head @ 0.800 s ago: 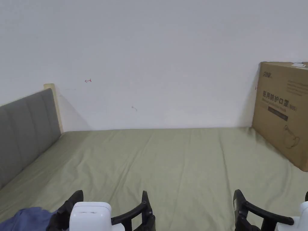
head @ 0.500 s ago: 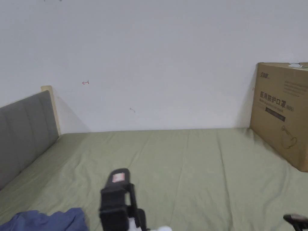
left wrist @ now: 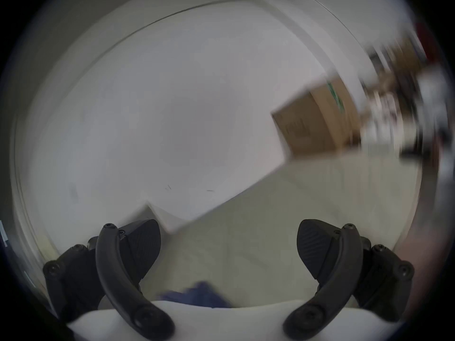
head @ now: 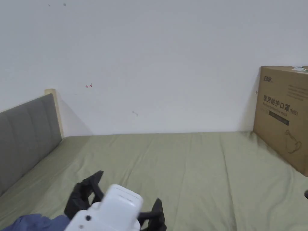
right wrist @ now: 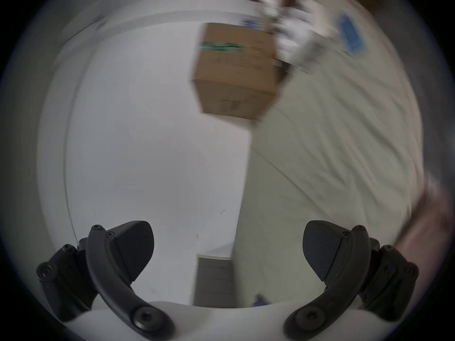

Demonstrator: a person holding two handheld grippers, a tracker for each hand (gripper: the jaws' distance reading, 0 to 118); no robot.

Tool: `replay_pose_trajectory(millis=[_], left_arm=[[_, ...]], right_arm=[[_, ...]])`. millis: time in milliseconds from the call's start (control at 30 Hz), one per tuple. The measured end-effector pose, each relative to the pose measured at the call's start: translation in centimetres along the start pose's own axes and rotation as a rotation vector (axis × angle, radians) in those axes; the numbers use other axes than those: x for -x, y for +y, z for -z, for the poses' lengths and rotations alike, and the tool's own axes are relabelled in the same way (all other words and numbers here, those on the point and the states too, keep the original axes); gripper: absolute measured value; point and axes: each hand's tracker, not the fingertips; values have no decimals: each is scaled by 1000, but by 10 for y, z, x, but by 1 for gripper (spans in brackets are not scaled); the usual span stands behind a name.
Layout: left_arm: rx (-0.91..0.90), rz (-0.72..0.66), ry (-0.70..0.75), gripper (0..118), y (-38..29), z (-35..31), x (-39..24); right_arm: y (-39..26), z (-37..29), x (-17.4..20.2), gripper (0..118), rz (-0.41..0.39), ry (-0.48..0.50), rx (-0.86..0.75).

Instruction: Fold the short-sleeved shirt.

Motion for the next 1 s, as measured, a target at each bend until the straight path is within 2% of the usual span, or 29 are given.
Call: replay_pose_trajectory(millis=[67, 100, 167, 200, 267, 333, 433, 533, 600, 767, 1000], left_arm=[[-65, -207, 70, 113, -4, -8, 8], [-89, -278, 93, 113, -7, -11, 12], [-113, -324, 186, 113, -14, -15, 8], [-131, -312, 231, 113, -18, -17, 7], [-141, -266, 307, 113, -27, -18, 4], [-110, -240, 333, 113, -31, -16, 0], [-44, -241, 305, 113, -33, -10, 2], [-20, -228, 334, 113, -35, -7, 2], [-25, -236, 305, 113, -36, -8, 3], [-29, -242, 268, 118, -38, -11, 0], [-12, -218, 249, 118, -36, -9, -3]], right_arm=[[-8, -1, 27, 118, -372, 8, -9], [-19, -2, 38, 118, -592, -8, -35], [-44, -7, 50, 118, -994, -37, -88], [-59, -9, 48, 118, -1127, -50, -159], [-78, -15, 38, 118, -1291, -31, -273], [-84, -17, 30, 118, -1324, -25, -239], [-85, -18, 26, 118, -1296, -5, -173], [-84, -19, 26, 118, -1296, -2, -191], [-81, -18, 30, 118, -1263, 13, -185], [-71, -10, 29, 118, -1176, -45, -114], [-67, -12, 30, 118, -1177, -72, -143]])
